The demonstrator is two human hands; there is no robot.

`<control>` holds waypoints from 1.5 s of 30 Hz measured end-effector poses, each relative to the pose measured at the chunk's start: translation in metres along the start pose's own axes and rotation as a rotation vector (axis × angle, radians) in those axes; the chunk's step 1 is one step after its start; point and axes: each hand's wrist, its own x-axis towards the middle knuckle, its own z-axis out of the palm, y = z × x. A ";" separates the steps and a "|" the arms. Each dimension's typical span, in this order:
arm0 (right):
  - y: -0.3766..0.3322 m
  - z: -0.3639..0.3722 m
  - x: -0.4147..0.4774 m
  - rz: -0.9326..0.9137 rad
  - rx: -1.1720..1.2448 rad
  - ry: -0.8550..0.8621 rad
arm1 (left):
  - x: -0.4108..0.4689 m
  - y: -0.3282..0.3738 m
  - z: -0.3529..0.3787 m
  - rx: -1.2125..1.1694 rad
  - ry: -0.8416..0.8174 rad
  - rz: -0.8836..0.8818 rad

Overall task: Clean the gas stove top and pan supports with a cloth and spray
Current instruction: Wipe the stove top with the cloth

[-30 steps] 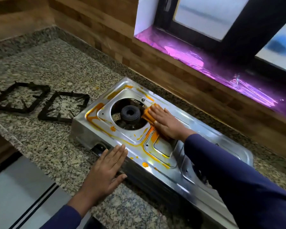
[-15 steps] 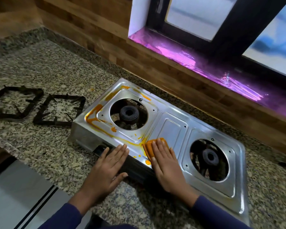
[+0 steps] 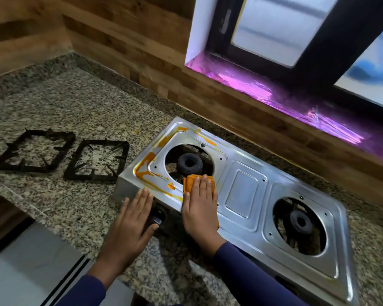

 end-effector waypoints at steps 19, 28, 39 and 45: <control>-0.138 0.042 0.075 -0.001 0.039 0.048 | 0.049 -0.072 -0.043 -1.197 0.108 -0.670; -0.150 0.041 0.085 -0.376 0.232 0.081 | 0.055 -0.100 -0.063 -1.227 0.305 -0.760; -0.163 0.032 0.055 -0.795 0.439 -0.168 | 0.090 -0.130 -0.122 -1.138 0.354 -0.651; -0.149 0.029 0.052 -0.360 0.936 -0.197 | 0.106 -0.114 -0.131 -1.104 0.281 -0.558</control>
